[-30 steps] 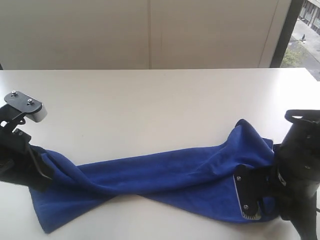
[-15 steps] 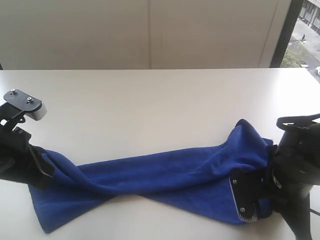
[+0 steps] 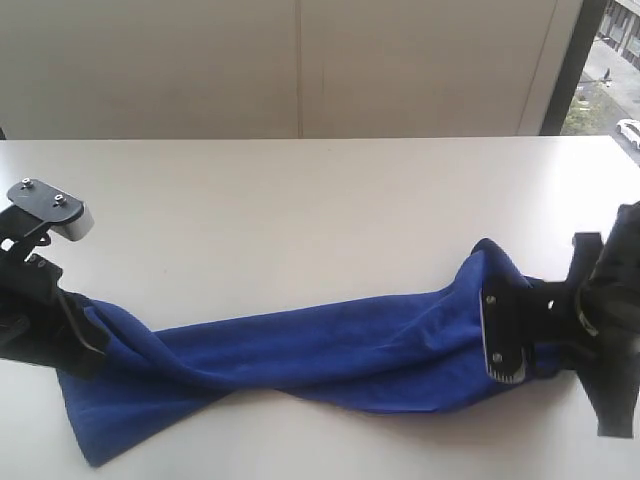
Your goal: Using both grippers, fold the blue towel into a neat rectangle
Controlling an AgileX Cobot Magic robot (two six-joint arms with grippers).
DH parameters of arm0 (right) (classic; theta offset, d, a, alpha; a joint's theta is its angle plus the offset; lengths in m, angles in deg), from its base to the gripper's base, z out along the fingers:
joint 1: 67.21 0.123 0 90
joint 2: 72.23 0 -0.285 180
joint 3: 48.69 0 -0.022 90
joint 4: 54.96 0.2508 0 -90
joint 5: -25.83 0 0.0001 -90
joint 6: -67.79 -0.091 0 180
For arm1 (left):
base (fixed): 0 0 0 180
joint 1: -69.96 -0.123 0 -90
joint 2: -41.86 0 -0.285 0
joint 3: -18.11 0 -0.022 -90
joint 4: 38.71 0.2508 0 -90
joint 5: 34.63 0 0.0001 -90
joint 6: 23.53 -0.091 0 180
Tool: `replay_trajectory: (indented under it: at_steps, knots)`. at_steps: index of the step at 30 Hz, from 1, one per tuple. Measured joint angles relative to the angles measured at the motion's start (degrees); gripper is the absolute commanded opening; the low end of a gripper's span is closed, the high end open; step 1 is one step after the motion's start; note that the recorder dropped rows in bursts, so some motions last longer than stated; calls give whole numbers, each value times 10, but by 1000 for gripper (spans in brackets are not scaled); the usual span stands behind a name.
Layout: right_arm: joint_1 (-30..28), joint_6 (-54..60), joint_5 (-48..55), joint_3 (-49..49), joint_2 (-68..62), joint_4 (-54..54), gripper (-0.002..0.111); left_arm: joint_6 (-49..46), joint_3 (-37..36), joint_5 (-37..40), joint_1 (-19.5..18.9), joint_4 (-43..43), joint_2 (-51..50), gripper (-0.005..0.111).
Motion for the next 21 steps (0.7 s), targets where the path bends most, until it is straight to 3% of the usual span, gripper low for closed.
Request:
replay_trajectory:
  at_steps: [13, 21]
  knots:
    - [0, -435, 2, -69, -15, -281, 0, 0, 0, 8, 0, -14, 0, 0]
    - [0, -575, 26, -183, -135, -439, 0, -2, 0, 8, 0, -47, 0, 0]
